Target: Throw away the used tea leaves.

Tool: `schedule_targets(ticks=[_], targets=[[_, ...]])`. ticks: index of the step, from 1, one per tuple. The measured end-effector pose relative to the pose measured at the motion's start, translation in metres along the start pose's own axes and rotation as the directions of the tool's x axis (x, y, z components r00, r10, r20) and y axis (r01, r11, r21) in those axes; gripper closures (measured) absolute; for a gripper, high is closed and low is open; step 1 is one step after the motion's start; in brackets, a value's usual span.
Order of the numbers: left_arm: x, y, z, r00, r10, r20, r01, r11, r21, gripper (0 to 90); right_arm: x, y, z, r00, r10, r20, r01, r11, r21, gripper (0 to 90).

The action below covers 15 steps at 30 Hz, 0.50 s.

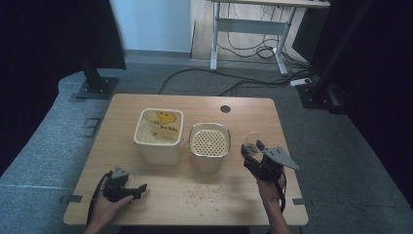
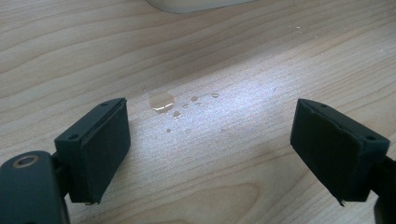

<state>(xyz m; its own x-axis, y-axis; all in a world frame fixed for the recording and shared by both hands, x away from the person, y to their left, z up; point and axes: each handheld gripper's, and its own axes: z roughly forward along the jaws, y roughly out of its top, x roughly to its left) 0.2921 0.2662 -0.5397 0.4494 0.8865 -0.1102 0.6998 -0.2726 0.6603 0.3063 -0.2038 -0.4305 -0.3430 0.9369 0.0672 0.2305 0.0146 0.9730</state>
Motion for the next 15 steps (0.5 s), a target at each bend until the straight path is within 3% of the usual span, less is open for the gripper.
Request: schedule_targets(ticks=[15], targets=[[0.000, -0.001, 0.000, 1.0000, 0.003, 0.004, -0.003, 1.0000, -0.001, 12.4, 0.010, 0.031, 0.017, 0.9934, -0.101, 0.055, 0.100, 0.995, 0.014, 40.3]])
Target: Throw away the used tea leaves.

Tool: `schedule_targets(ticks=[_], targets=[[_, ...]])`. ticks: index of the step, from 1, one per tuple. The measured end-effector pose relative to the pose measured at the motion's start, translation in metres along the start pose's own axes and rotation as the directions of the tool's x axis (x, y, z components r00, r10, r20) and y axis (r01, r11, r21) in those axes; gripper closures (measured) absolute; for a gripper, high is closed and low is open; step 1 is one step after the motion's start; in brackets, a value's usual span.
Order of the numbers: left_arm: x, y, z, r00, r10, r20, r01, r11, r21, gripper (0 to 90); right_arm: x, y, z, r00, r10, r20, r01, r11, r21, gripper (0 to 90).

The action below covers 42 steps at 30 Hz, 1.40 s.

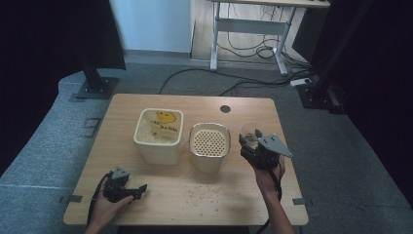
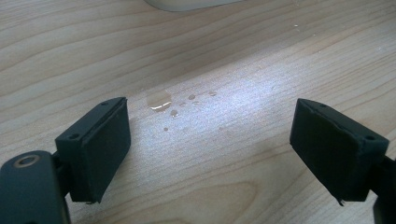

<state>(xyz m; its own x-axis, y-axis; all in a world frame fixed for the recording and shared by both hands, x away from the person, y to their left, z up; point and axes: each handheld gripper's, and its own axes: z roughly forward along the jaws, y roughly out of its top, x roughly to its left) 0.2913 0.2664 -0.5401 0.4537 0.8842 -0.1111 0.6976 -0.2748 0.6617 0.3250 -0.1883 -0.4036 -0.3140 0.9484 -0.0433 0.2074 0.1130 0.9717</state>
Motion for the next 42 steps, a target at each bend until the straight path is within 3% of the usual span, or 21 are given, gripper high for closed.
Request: schedule_targets(ticks=[16, 31, 38, 42], targets=[[0.001, -0.001, -0.001, 1.0000, 0.007, 0.000, -0.007, 1.0000, -0.001, 12.8, 0.017, 0.015, 0.017, 0.9950, -0.099, 0.009, 0.099, 0.995, 0.034, 40.7], [0.000, -0.001, -0.001, 0.9999, 0.015, -0.001, -0.015, 0.9999, 0.002, 12.7, 0.022, 0.018, 0.026, 0.9896, -0.143, 0.017, 0.141, 0.987, 0.070, 40.9], [0.000, -0.001, -0.001, 0.9999, 0.016, 0.000, -0.016, 0.9999, 0.003, 12.7, 0.024, 0.021, 0.033, 0.9828, -0.181, 0.035, 0.177, 0.980, 0.095, 41.0], [0.000, -0.001, -0.001, 0.9998, 0.018, 0.000, -0.018, 0.9998, 0.003, 12.7, 0.027, 0.024, 0.037, 0.9699, -0.237, 0.057, 0.229, 0.967, 0.113, 41.1]])
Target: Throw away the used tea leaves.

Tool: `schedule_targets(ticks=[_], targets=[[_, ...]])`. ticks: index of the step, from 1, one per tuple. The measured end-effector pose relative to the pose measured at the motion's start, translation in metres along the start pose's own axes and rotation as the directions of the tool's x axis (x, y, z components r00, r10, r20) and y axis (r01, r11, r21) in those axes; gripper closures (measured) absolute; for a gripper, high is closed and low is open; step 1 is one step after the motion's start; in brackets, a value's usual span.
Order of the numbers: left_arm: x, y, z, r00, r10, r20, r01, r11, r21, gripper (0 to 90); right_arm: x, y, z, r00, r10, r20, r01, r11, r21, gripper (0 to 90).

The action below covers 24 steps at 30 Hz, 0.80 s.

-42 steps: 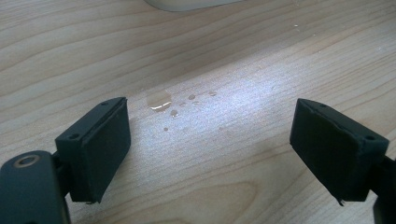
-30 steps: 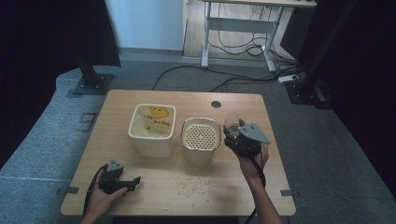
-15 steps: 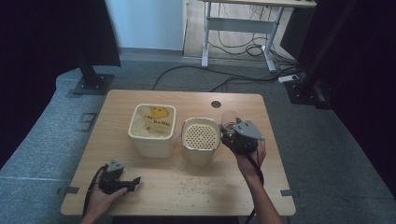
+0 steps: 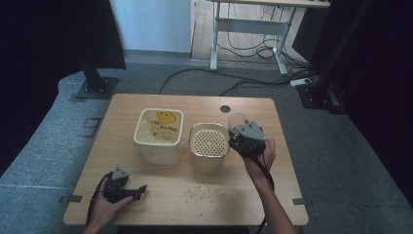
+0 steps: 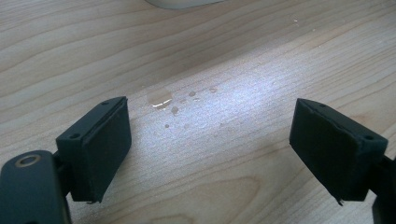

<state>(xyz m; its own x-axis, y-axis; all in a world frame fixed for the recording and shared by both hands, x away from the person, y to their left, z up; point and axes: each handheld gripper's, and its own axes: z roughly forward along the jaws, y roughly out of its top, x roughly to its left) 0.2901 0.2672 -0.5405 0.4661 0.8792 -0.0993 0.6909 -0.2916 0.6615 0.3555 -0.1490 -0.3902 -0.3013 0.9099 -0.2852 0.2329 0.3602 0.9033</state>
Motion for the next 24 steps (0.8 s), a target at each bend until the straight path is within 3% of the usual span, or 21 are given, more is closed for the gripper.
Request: schedule_targets(ticks=[2, 3, 4, 16, 20, 21, 23, 24], targets=[[0.000, 0.000, 0.000, 1.0000, 0.001, 0.001, -0.001, 1.0000, 0.000, 12.7, 0.003, 0.003, 0.002, 0.9973, -0.065, 0.032, 0.065, 0.998, 0.016, 41.1], [0.000, 0.000, 0.000, 1.0000, 0.001, 0.001, -0.001, 1.0000, 0.000, 12.7, 0.003, 0.003, 0.002, 0.9973, -0.065, 0.032, 0.065, 0.998, 0.016, 41.1], [0.000, 0.000, 0.000, 1.0000, 0.001, 0.001, -0.001, 1.0000, 0.000, 12.7, 0.005, 0.005, 0.004, 0.9940, -0.100, 0.044, 0.099, 0.995, 0.030, 41.1], [0.000, 0.000, 0.000, 1.0000, 0.007, 0.001, -0.007, 1.0000, 0.003, 12.6, 0.007, 0.008, 0.007, 0.9888, -0.141, 0.050, 0.138, 0.989, 0.052, 41.2], [0.000, 0.000, 0.000, 1.0000, 0.008, 0.002, -0.008, 1.0000, 0.004, 12.5, 0.010, 0.010, 0.008, 0.9794, -0.189, 0.070, 0.185, 0.981, 0.064, 41.2], [0.000, 0.000, 0.000, 1.0000, 0.009, 0.002, -0.009, 0.9999, 0.004, 12.4, 0.012, 0.012, 0.009, 0.9718, -0.223, 0.076, 0.218, 0.973, 0.071, 41.2], [0.000, 0.000, 0.000, 1.0000, 0.010, 0.002, -0.010, 0.9999, 0.004, 12.4, 0.013, 0.013, 0.009, 0.9687, -0.236, 0.078, 0.230, 0.970, 0.074, 41.3], [0.000, 0.000, 0.000, 1.0000, 0.010, 0.002, -0.010, 0.9999, 0.004, 12.4, 0.018, 0.014, 0.011, 0.9539, -0.286, 0.091, 0.279, 0.956, 0.088, 41.4]])
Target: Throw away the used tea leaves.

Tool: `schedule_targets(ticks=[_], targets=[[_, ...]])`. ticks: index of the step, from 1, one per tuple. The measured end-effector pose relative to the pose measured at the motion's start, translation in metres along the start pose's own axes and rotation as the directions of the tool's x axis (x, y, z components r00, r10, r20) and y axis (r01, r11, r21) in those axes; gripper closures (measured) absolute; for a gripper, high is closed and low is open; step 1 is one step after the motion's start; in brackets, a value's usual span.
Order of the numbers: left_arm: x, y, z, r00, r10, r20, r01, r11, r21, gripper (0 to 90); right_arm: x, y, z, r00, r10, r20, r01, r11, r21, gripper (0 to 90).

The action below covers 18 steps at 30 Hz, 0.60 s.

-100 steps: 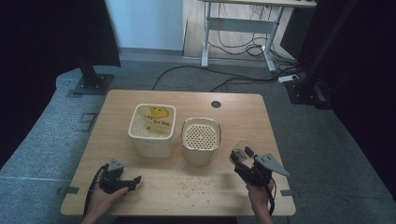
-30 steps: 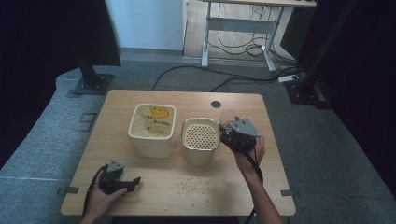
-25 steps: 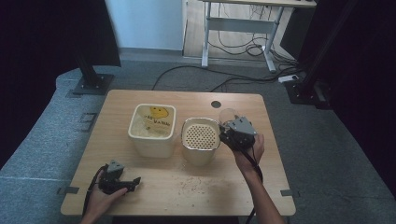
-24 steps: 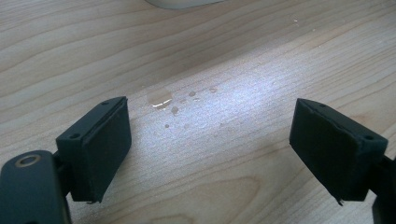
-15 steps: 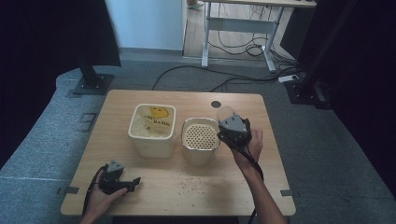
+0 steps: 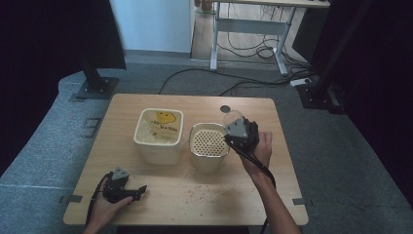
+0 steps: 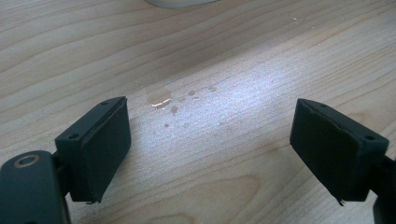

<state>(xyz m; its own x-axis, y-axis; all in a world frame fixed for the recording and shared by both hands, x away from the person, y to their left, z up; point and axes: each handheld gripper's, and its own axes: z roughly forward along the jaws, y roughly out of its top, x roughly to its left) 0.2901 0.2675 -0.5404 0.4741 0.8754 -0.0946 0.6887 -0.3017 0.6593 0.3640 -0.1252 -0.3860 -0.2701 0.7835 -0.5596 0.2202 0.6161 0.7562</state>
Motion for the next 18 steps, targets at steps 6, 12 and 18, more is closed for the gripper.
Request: schedule_targets(ticks=[6, 12, 18], targets=[[0.000, 0.000, 0.000, 1.0000, -0.001, 0.002, 0.001, 1.0000, 0.000, 12.4, 0.015, 0.007, 0.006, 0.9872, -0.156, 0.031, 0.155, 0.987, 0.037, 41.5], [0.000, 0.000, 0.000, 1.0000, 0.003, 0.002, -0.003, 1.0000, 0.002, 12.4, 0.033, 0.012, 0.015, 0.9162, -0.396, 0.062, 0.389, 0.916, 0.102, 41.7], [0.000, 0.000, 0.000, 1.0000, 0.003, 0.002, -0.003, 1.0000, 0.002, 12.4, 0.046, 0.013, 0.019, 0.8272, -0.557, 0.076, 0.544, 0.828, 0.138, 41.8]])
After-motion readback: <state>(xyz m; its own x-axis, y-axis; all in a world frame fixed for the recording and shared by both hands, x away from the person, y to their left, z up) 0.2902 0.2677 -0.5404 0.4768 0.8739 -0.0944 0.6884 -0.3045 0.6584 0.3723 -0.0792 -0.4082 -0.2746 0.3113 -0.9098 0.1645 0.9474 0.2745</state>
